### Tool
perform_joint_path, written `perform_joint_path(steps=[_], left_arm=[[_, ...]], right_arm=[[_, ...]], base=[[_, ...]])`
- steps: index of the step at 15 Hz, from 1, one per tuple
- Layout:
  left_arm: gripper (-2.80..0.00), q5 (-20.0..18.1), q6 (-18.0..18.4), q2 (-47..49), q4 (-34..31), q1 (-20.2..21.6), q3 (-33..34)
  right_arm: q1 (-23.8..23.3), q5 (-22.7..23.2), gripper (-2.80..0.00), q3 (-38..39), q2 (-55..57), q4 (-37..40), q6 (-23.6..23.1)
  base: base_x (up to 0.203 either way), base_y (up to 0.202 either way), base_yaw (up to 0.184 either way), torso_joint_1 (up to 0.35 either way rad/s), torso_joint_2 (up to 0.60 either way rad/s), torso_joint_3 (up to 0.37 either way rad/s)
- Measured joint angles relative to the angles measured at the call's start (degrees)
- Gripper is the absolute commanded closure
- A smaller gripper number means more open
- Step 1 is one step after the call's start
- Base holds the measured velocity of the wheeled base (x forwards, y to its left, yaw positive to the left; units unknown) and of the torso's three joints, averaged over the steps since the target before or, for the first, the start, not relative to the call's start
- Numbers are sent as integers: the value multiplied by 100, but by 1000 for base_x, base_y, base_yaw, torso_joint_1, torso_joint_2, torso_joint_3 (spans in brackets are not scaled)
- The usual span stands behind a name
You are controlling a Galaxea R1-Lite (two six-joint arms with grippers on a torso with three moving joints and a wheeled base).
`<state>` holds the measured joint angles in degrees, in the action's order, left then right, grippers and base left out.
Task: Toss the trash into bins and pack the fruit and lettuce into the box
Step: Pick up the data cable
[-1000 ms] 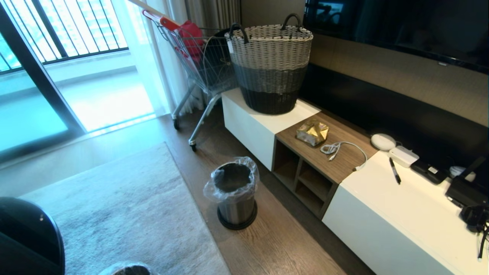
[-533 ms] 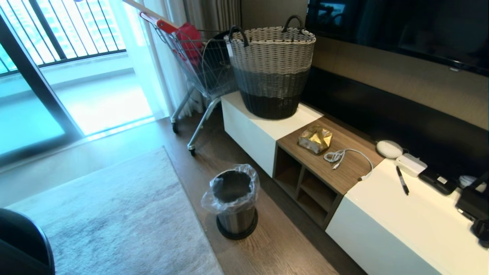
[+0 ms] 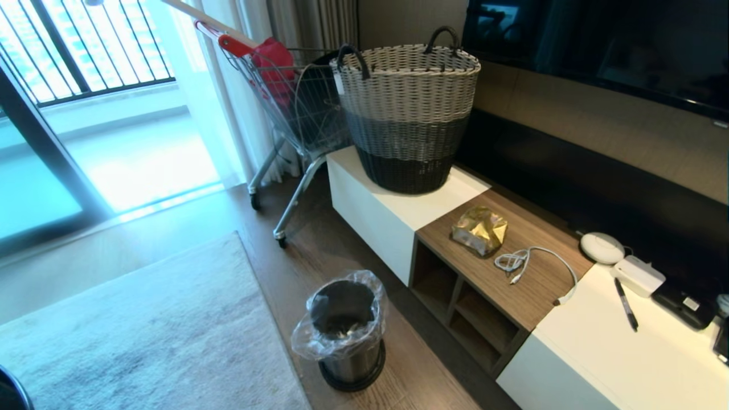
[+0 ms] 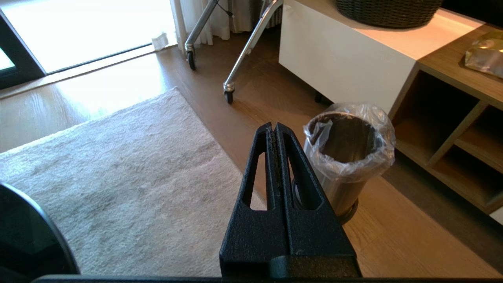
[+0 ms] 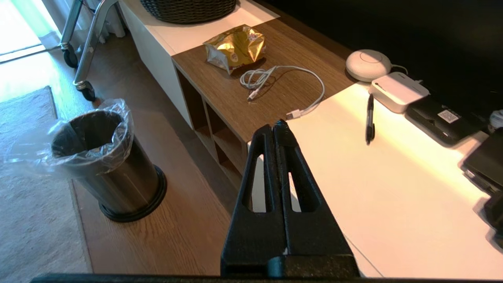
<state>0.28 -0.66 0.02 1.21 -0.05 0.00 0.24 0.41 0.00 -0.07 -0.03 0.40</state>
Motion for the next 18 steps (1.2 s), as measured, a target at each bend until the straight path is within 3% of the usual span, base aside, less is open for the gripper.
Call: perform_joint_path(steps=[7,18], left_arm=[[0,1,-2,0,1,0,-2],[0,1,-2,0,0,2,0]], right_arm=[[-2,1,0,0,0,7,12],[0,-4,0,0,0,3,12]], base=[[179,0,1,5,1,0],[0,0,0,0,0,0]])
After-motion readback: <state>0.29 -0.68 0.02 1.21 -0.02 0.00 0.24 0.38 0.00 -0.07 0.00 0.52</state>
